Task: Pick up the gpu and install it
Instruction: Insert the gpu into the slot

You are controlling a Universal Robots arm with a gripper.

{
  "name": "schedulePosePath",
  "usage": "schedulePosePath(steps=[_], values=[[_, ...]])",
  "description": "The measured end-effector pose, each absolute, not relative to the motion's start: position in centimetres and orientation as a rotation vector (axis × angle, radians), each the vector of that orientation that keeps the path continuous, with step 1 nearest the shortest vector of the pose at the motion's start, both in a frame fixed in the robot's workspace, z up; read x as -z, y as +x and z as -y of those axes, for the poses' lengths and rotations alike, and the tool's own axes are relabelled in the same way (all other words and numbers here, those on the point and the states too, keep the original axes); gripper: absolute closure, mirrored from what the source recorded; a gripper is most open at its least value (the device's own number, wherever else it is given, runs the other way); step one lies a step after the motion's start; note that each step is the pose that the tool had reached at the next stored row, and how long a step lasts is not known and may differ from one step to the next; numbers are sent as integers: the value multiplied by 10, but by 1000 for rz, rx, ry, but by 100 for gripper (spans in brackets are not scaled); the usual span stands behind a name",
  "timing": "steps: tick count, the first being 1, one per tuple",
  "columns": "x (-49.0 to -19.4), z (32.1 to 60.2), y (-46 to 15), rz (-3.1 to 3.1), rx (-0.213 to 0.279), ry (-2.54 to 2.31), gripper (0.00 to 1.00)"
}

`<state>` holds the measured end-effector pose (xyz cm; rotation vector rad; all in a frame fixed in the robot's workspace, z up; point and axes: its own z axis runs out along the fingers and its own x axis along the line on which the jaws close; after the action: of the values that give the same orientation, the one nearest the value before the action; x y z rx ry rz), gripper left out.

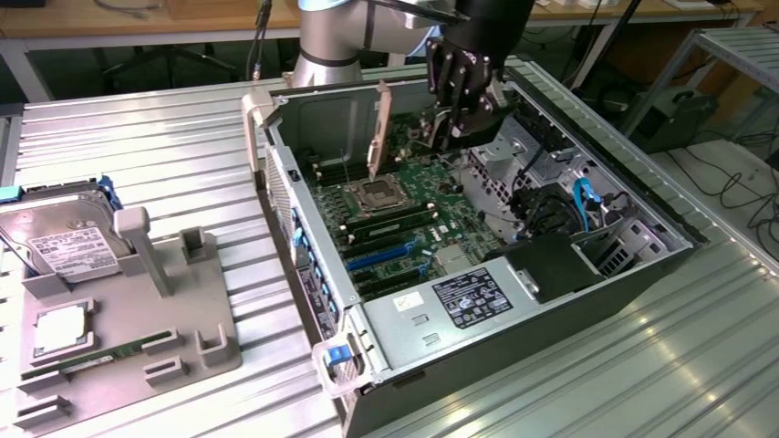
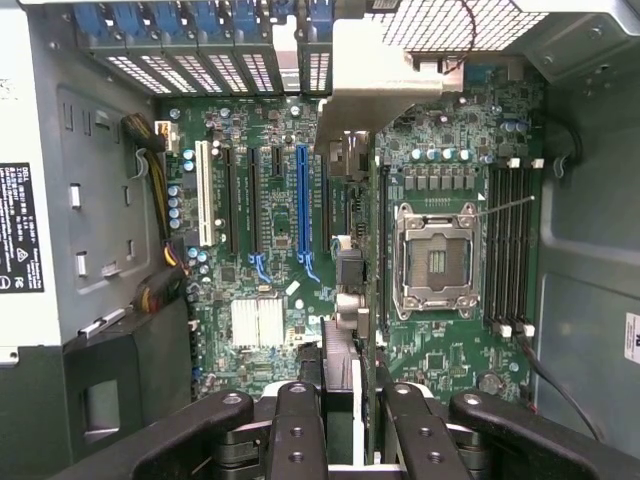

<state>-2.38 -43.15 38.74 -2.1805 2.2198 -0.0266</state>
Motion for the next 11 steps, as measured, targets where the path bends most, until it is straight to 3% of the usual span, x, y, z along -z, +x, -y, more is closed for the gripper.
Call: schedulePosePath(steps=[11], values=[[-385, 431, -25, -2217, 26, -2183, 72]])
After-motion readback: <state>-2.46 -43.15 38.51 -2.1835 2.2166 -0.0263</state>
